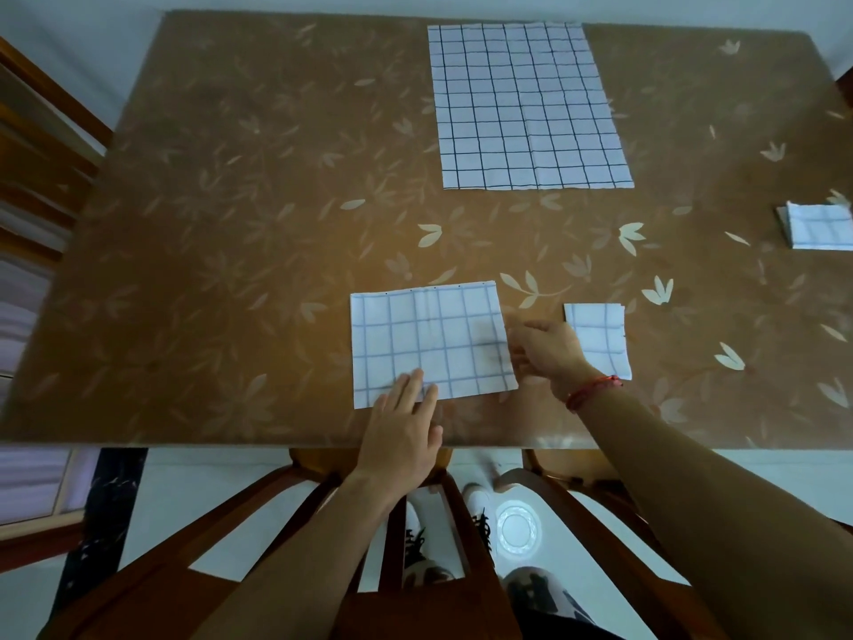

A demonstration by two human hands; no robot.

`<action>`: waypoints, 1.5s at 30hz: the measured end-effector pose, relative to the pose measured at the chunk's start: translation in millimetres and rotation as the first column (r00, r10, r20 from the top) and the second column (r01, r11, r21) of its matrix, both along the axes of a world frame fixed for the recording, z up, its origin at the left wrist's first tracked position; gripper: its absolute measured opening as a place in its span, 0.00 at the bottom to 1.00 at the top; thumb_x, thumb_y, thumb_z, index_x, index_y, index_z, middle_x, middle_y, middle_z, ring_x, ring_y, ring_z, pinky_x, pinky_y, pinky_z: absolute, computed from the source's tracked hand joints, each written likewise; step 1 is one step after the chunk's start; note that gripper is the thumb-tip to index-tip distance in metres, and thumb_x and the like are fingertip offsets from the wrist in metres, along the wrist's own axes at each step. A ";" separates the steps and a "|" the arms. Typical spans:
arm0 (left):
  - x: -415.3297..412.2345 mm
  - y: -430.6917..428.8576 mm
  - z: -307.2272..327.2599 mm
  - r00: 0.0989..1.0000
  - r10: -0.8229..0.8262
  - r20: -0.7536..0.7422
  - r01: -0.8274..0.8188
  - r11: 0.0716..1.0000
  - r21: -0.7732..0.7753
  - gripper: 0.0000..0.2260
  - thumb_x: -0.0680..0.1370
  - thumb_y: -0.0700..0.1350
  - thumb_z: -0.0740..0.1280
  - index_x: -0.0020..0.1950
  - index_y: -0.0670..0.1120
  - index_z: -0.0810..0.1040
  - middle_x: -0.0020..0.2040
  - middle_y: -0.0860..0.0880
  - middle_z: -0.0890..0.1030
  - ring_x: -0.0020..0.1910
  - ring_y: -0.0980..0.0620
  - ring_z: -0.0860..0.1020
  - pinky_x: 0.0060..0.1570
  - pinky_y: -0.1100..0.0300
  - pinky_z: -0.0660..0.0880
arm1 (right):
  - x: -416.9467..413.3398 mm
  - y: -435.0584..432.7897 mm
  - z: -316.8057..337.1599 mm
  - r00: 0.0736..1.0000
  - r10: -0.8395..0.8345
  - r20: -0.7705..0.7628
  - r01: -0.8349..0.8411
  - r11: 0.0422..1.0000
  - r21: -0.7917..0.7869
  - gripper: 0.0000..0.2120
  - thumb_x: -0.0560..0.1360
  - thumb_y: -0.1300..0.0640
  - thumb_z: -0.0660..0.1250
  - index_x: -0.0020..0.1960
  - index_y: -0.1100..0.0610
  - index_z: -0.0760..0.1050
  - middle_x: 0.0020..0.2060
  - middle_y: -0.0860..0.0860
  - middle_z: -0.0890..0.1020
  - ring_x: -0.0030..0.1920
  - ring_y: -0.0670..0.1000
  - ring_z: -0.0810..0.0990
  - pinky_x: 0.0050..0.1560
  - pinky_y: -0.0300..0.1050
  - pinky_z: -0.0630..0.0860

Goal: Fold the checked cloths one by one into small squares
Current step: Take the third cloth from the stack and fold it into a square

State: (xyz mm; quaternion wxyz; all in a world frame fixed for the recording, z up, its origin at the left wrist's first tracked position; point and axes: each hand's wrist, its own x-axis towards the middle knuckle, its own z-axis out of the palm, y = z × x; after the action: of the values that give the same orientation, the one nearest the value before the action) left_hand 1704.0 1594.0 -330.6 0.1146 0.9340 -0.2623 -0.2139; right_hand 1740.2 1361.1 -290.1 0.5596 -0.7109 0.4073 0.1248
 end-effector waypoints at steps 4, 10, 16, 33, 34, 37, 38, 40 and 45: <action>0.9 0.5 0.8 1.000 0.004 -0.011 -0.004 1.000 -0.015 0.26 0.83 0.52 0.55 0.79 0.49 0.53 0.80 0.47 0.47 0.78 0.48 0.43 0.76 0.48 0.50 | 12.8 1.8 -0.2 0.998 -0.020 -0.057 0.025 0.996 0.086 0.12 0.70 0.52 0.66 0.30 0.54 0.71 0.24 0.51 0.71 0.24 0.50 0.70 0.27 0.40 0.69; 1.9 1.9 1.9 1.000 0.011 -0.022 -0.012 1.000 -0.023 0.26 0.83 0.52 0.55 0.79 0.49 0.53 0.80 0.48 0.46 0.78 0.48 0.43 0.76 0.48 0.49 | 26.7 4.8 -3.9 0.987 -0.051 -0.150 0.069 0.991 0.112 0.15 0.69 0.47 0.69 0.33 0.56 0.71 0.23 0.51 0.73 0.23 0.50 0.68 0.30 0.42 0.68; 1.9 5.0 1.3 1.000 -0.015 -0.018 0.014 1.000 -0.027 0.26 0.83 0.52 0.55 0.79 0.48 0.52 0.80 0.47 0.45 0.78 0.48 0.43 0.76 0.49 0.48 | 33.2 7.6 -9.2 0.994 0.062 -0.091 -0.069 0.994 -0.084 0.10 0.71 0.51 0.73 0.37 0.55 0.76 0.36 0.50 0.79 0.40 0.53 0.80 0.43 0.49 0.81; 2.0 1.7 2.6 0.990 0.061 0.125 -0.047 0.993 -0.105 0.30 0.78 0.52 0.66 0.76 0.42 0.60 0.77 0.43 0.58 0.77 0.45 0.55 0.75 0.53 0.53 | -25.3 19.8 -3.3 0.976 -0.205 -0.068 0.215 0.950 0.228 0.04 0.70 0.66 0.71 0.42 0.66 0.77 0.27 0.59 0.77 0.23 0.53 0.75 0.25 0.41 0.73; 0.8 -0.4 3.0 0.987 0.071 0.142 -0.058 0.994 -0.096 0.30 0.77 0.52 0.67 0.75 0.42 0.62 0.76 0.42 0.62 0.75 0.45 0.59 0.74 0.51 0.57 | -30.9 24.0 -3.5 0.971 -0.225 -0.081 0.239 0.928 0.284 0.05 0.70 0.66 0.70 0.44 0.67 0.77 0.28 0.61 0.78 0.24 0.54 0.76 0.25 0.41 0.73; -2.5 -3.6 3.6 0.978 0.134 0.157 -0.126 0.990 -0.060 0.28 0.74 0.51 0.69 0.71 0.43 0.67 0.71 0.41 0.68 0.71 0.43 0.65 0.71 0.48 0.63 | -44.7 34.3 -1.1 0.971 -0.202 -0.130 0.238 0.877 0.417 0.09 0.72 0.66 0.69 0.52 0.67 0.76 0.31 0.64 0.81 0.25 0.54 0.75 0.24 0.40 0.74; -3.2 -3.2 3.4 0.976 0.155 0.152 -0.149 0.988 -0.052 0.28 0.73 0.51 0.69 0.71 0.43 0.67 0.69 0.41 0.69 0.69 0.43 0.65 0.70 0.47 0.64 | -48.7 37.3 -0.2 0.976 -0.166 -0.138 0.212 0.865 0.455 0.11 0.72 0.66 0.68 0.54 0.67 0.76 0.33 0.64 0.82 0.26 0.53 0.75 0.24 0.40 0.74; -3.6 -0.4 3.8 0.973 0.172 0.152 -0.163 0.984 -0.066 0.27 0.72 0.51 0.70 0.68 0.43 0.68 0.66 0.41 0.71 0.66 0.42 0.68 0.67 0.46 0.66 | -56.5 41.1 2.5 0.990 -0.070 -0.120 0.124 0.841 0.526 0.11 0.73 0.65 0.68 0.55 0.66 0.76 0.37 0.63 0.83 0.30 0.54 0.80 0.28 0.41 0.77; -3.3 12.0 4.9 0.976 0.146 0.164 -0.117 0.978 -0.174 0.20 0.73 0.40 0.68 0.65 0.41 0.73 0.65 0.41 0.73 0.67 0.42 0.70 0.66 0.45 0.68 | -71.6 36.1 7.9 0.979 0.195 0.067 -0.194 0.763 0.616 0.16 0.69 0.72 0.71 0.55 0.62 0.78 0.51 0.60 0.84 0.56 0.62 0.82 0.56 0.53 0.79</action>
State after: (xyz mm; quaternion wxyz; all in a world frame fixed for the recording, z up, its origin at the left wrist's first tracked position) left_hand 1700.7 1606.0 -325.8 0.1809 0.9520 -0.2255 -0.1003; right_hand 1668.6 1397.2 -282.2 0.7455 -0.5260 0.2683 0.3091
